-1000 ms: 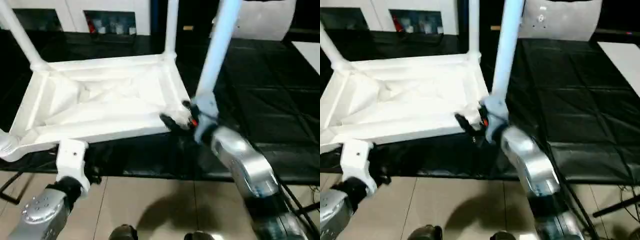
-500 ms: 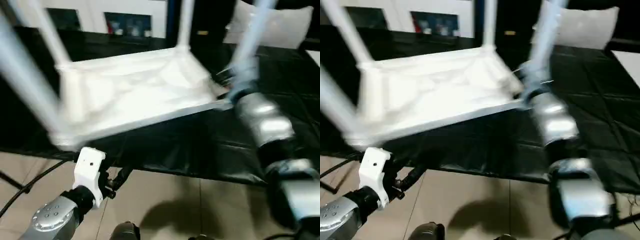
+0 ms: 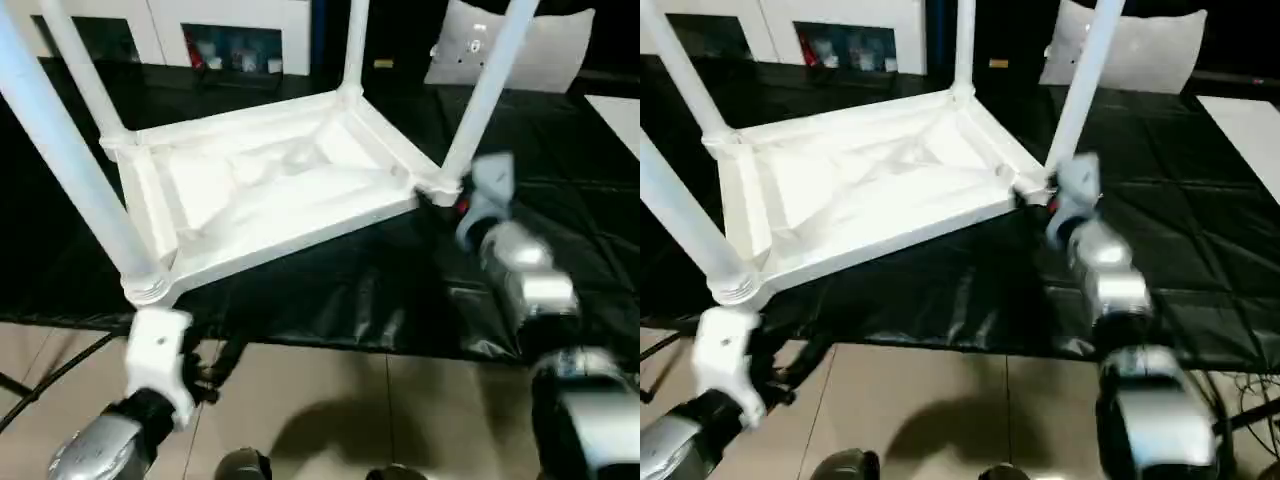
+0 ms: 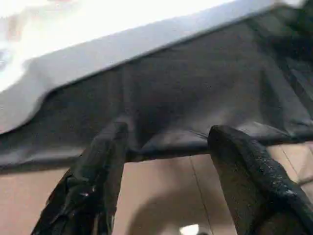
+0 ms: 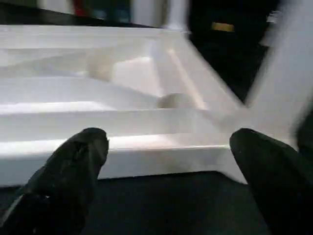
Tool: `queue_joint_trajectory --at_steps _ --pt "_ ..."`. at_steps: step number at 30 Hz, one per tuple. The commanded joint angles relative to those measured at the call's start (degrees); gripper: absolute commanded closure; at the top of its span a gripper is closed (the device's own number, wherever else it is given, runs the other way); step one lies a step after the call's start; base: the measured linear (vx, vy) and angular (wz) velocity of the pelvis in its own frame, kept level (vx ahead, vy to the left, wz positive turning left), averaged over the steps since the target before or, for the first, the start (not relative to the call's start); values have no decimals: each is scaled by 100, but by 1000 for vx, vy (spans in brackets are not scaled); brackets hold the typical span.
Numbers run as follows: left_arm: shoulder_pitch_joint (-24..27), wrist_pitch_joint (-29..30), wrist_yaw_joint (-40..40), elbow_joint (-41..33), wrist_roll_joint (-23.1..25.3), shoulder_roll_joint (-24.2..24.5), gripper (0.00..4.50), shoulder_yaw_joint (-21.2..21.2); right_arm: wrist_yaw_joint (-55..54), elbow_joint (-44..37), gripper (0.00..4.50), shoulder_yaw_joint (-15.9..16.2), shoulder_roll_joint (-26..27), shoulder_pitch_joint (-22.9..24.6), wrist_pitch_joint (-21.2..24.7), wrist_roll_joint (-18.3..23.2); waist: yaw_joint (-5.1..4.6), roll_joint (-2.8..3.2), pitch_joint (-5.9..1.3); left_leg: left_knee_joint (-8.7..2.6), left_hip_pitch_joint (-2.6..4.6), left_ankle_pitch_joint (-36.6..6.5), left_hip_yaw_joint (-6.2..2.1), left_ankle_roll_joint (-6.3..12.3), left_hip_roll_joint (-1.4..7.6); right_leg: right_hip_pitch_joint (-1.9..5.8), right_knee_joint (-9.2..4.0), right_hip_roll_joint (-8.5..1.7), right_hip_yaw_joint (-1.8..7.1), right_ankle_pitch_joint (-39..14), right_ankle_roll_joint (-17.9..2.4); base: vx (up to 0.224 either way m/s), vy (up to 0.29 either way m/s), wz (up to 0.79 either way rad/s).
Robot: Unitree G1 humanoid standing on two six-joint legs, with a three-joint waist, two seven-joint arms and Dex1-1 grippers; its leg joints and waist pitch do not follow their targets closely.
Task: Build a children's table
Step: Rotate table base
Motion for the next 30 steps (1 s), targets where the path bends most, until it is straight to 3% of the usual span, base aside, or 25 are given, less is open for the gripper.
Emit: queue_joint_trajectory --at_steps 1,4,5,8,13,17,18,19,22,26,30 --pt "105 -225 281 -157 131 -98 150 144 456 -1086 0 241 48 452 388 380 -6 -12 -327 -435 140 -1471 35 161 100 159 -433 -85 25 -568 -973 0 0 0" --pt "90 -523 672 -145 306 -346 150 274 1156 -2470 0 811 0 1250 898 857 8 5 -282 -504 148 -1906 -2 35 121 146 -520 -101 41 -1104 -652 0 0 0" --pt "90 -523 672 -145 306 -346 150 274 1156 -2470 0 811 0 1250 898 857 0 -7 -293 -509 149 -1945 -14 3 128 138 -525 -115 48 -1175 -611 0 0 0" --pt "19 -657 1202 -115 665 -571 150 407 1530 -3487 0 1234 -56 1886 1297 1121 -4 14 -267 -534 145 -2064 -31 -84 122 112 -560 -102 57 -1377 -536 0 0 0" --pt "-366 -763 1433 107 823 -516 150 579 1484 -4237 0 1464 27 2290 1726 1248 -10 13 -277 -545 166 -2201 -55 -170 98 80 -596 -108 56 -1651 -434 0 0 0" --pt "-747 -901 1422 404 733 -444 150 746 1339 -4367 0 1517 118 2334 1855 1174 -7 25 -304 -540 167 -2099 -61 -244 91 69 -576 -115 53 -1444 -461 0 0 0" --pt "-854 -929 1393 503 696 -427 150 757 1301 -4406 0 1535 134 2347 1908 1157 -14 1 -321 -534 167 -2076 -59 -242 90 81 -570 -114 53 -1394 -467 0 0 0" --pt "-1000 -986 1336 635 645 -402 150 764 1234 -4399 0 1562 153 2339 1939 1087 0 32 -335 -530 175 -2007 -61 -259 89 79 -554 -114 54 -1267 -490 0 0 0" --pt "-1370 -1075 1215 997 622 -279 150 777 979 -4295 0 1621 221 2268 2008 837 6 24 -370 -509 170 -1789 -48 -281 79 99 -512 -110 51 -854 -568 0 0 0" --pt "-1979 -1201 1048 1649 566 -74 136 888 364 -3850 0 1643 434 1963 2038 363 -7 24 -415 -491 173 -1536 -40 -341 60 124 -459 -122 40 -616 -672 0 0 0" --pt "-2558 -1278 360 2346 170 141 113 805 -283 -2816 0 1607 734 1407 1903 -36 -8 46 -449 -475 205 -1509 -25 -420 49 103 -422 -134 40 -573 -779 0 0 0"
